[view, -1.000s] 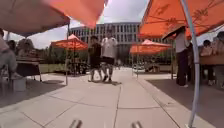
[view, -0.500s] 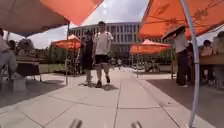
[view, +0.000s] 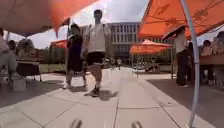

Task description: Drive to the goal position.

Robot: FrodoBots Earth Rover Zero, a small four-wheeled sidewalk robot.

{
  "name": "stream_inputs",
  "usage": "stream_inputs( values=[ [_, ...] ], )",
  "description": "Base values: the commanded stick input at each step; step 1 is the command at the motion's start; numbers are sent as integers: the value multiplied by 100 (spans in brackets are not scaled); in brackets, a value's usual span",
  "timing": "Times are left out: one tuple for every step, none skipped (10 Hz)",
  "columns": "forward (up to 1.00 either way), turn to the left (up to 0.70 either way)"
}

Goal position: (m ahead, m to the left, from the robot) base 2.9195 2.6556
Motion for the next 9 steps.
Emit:
stream_inputs(
  values=[
    [5, 0],
    [5, 0],
    [5, 0],
    [7, -1],
    [10, -1],
    [10, -1],
    [11, -1],
    [12, -1],
    [12, -1]
  ],
)
